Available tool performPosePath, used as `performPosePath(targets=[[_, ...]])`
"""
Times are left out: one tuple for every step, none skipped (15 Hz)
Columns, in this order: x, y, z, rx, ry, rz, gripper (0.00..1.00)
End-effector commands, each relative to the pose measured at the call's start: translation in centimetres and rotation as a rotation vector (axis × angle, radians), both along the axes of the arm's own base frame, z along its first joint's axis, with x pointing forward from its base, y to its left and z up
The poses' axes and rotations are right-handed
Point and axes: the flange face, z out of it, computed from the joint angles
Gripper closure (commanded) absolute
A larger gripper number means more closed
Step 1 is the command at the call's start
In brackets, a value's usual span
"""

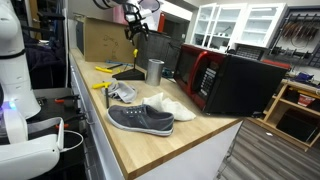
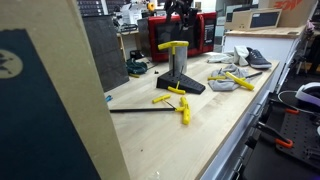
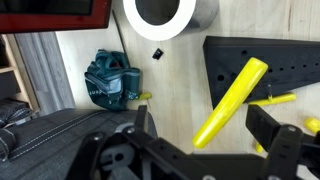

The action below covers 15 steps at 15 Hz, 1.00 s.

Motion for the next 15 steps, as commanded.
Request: performPosePath(targets=[[-2.3,1.5,-0.1,0.089,0.053,0.036,0.00],[-3.0,2.0,-0.5,0.128,0.077,0.043,0.00],[-3.6,2.5,-0.7,0.171,0.106,0.054,0.00],[-4.4,3.1,-1.0,0.201,0.132,0.058,0.00],[-5.2,3.7,-1.4,0.224,0.166,0.057,0.00],[-5.7,4.0,-1.7,0.242,0.202,0.053,0.00],[-6.2,4.0,-2.1,0.255,0.237,0.043,0.07],[-6.6,3.9,-2.4,0.261,0.274,0.035,0.26],[-7.0,3.5,-2.6,0.260,0.308,0.005,0.34],[-7.2,2.9,-2.8,0.255,0.333,-0.016,0.42],[-7.2,2.2,-2.9,0.249,0.348,-0.037,0.51],[-6.9,1.3,-3.1,0.227,0.343,-0.072,0.58],[-6.6,0.5,-3.2,0.220,0.343,-0.088,0.65],[-6.1,-0.4,-3.5,0.192,0.320,-0.114,0.73],[-5.6,-1.4,-3.8,0.175,0.311,-0.129,0.80]])
